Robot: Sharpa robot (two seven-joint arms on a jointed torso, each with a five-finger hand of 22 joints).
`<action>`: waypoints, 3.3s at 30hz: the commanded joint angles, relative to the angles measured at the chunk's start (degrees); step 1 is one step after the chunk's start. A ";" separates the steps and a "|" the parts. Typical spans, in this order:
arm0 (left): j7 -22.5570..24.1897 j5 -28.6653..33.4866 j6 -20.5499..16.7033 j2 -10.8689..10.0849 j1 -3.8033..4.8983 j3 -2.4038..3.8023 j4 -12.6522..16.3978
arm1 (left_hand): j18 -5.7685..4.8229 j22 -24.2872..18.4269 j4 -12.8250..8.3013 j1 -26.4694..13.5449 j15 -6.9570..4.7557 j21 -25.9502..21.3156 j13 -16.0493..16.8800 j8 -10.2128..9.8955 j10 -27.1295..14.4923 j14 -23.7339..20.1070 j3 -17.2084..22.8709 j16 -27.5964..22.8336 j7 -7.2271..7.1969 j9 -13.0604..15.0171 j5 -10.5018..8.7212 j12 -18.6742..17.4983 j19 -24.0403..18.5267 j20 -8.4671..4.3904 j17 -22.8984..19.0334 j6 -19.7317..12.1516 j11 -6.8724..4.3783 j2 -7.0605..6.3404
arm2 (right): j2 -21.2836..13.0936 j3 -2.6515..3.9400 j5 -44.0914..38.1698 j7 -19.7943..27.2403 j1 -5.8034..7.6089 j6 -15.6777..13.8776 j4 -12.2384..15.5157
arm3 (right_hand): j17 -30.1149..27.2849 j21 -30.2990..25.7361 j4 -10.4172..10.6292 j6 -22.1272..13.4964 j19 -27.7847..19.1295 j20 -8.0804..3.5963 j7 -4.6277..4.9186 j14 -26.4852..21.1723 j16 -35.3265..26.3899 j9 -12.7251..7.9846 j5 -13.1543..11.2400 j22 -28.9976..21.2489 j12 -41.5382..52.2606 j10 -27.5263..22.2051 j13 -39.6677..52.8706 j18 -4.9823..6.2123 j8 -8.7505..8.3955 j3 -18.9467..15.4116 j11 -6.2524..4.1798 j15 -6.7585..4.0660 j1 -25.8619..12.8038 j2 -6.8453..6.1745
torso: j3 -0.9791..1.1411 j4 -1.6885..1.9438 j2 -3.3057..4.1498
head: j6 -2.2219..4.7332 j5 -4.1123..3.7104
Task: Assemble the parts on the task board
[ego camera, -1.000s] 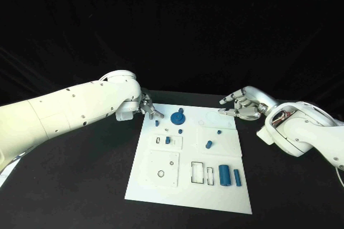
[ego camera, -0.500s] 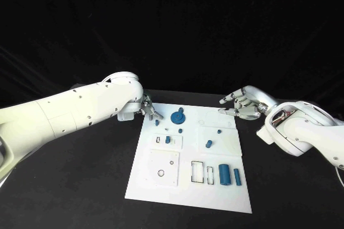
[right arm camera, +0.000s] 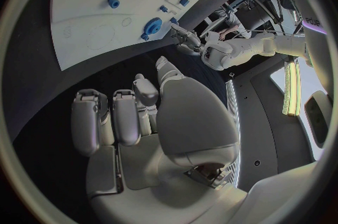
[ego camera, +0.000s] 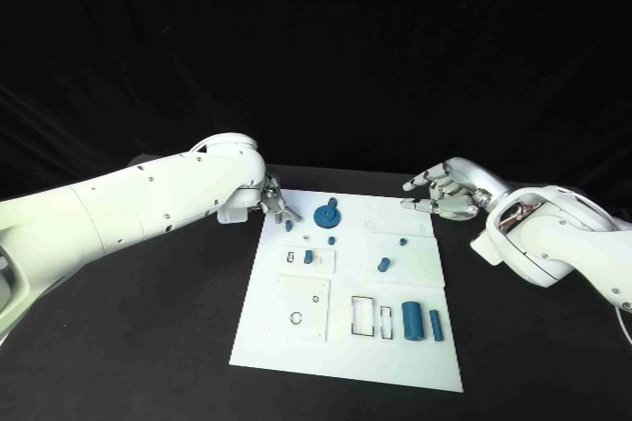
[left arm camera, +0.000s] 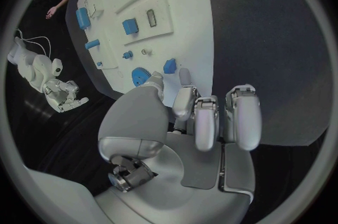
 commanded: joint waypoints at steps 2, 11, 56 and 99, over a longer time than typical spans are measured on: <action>-2.58 1.03 1.58 0.16 -0.02 -0.08 0.13 | -0.27 6.60 -0.04 0.54 0.25 0.18 0.07 -0.23 0.42 6.12 -0.40 0.18 0.04 -0.06 -0.10 0.26 2.91 0.25 15.08 0.47 -0.18 0.13 | 0.07 0.00 -0.41 0.16 -0.04 0.52 -0.03 | -0.05 -0.24 -0.02 0.27 -0.26 0.01 -0.08 2.61 -0.38 0.06 0.32 -0.02 -0.28 0.03 -0.07 0.44 0.17 -0.48 -0.23 -0.23 -0.29 0.36 | 0.00 0.04 0.04 | 0.03 -0.02; -2.64 1.50 2.06 0.33 -0.05 -0.35 0.39 | -0.29 6.68 -0.16 1.22 0.23 0.23 0.18 -0.24 0.51 6.12 -0.56 0.18 0.01 -0.16 -0.10 0.37 2.94 0.22 15.08 0.59 -0.21 0.30 | 0.17 0.00 -0.41 0.15 -0.05 0.57 -0.05 | -0.03 -0.25 -0.03 0.30 -0.24 -0.01 -0.10 2.62 -0.38 0.07 0.37 -0.01 -0.21 0.07 -0.03 0.44 0.16 -0.51 -0.25 -0.24 -0.19 0.45 | -0.01 0.03 0.01 | 0.05 -0.04; -2.11 1.89 -0.45 0.29 -0.13 -0.58 0.64 | -0.27 6.68 -1.11 5.78 0.20 0.11 0.16 -0.39 0.57 6.12 -0.08 0.18 0.05 -0.74 -0.17 0.45 2.93 0.17 15.08 0.89 -0.20 2.32 | 0.47 -0.01 -0.41 0.02 -0.35 0.82 -0.35 | -0.03 -0.26 -0.05 0.30 -0.25 -0.01 -0.10 2.62 -0.39 0.08 0.39 -0.03 -0.23 0.06 -0.05 0.45 0.16 -0.52 -0.26 -0.25 -0.14 0.48 | -0.01 -0.01 0.03 | -0.06 -0.14; 4.56 4.04 -11.15 -8.34 -2.44 -0.64 12.75 | -0.21 6.76 -11.73 7.90 0.20 -0.34 -0.61 1.16 0.50 6.12 36.60 0.18 0.05 -0.06 -0.02 -0.25 2.92 0.13 15.08 -1.52 -0.31 -3.75 | 0.62 -0.05 -0.41 0.07 -0.40 0.93 -0.61 | -0.05 -0.27 -0.09 0.38 -0.23 -0.03 -0.12 2.64 -0.44 0.11 0.41 -0.01 -0.12 0.14 -0.01 0.44 0.16 -0.60 -0.28 -0.27 0.07 0.65 | 0.00 0.10 -0.01 | 0.21 0.19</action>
